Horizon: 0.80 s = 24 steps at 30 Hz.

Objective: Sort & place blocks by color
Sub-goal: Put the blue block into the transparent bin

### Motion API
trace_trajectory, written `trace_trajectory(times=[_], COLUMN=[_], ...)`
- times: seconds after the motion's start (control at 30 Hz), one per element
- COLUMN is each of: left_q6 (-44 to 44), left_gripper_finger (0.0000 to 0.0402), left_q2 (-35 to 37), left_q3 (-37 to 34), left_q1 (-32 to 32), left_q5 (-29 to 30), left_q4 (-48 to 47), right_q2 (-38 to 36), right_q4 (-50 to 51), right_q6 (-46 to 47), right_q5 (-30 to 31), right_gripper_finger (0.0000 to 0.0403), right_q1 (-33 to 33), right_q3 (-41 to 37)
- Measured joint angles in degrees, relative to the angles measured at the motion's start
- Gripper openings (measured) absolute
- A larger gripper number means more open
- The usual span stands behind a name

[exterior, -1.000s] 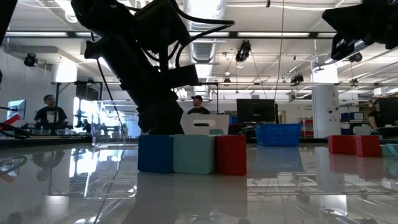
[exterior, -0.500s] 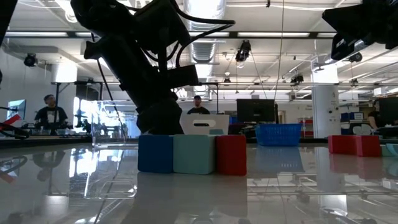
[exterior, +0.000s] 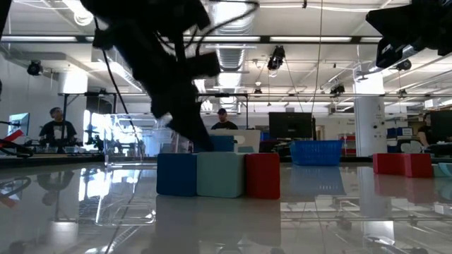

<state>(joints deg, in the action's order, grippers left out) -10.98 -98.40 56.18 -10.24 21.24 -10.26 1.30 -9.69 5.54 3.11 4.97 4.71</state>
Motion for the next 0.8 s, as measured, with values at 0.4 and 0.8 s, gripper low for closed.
trace_trajectory(times=[0.4,0.8], left_q6=[5.9,7.1], left_gripper_finger=[0.0132,0.0121], left_q2=[22.9,29.1], left_q3=[0.3,-1.7], left_q1=[5.9,36.3], left_q5=[2.9,5.7], left_q4=[-10.8,-15.7], right_q2=[0.0,-0.1], right_q4=[-0.2,-0.5], right_q6=[0.1,0.6], right_q5=[0.0,0.0], right_gripper_finger=[0.0013,0.0013], right_q1=[0.0,0.0], right_q3=[0.0,0.0])
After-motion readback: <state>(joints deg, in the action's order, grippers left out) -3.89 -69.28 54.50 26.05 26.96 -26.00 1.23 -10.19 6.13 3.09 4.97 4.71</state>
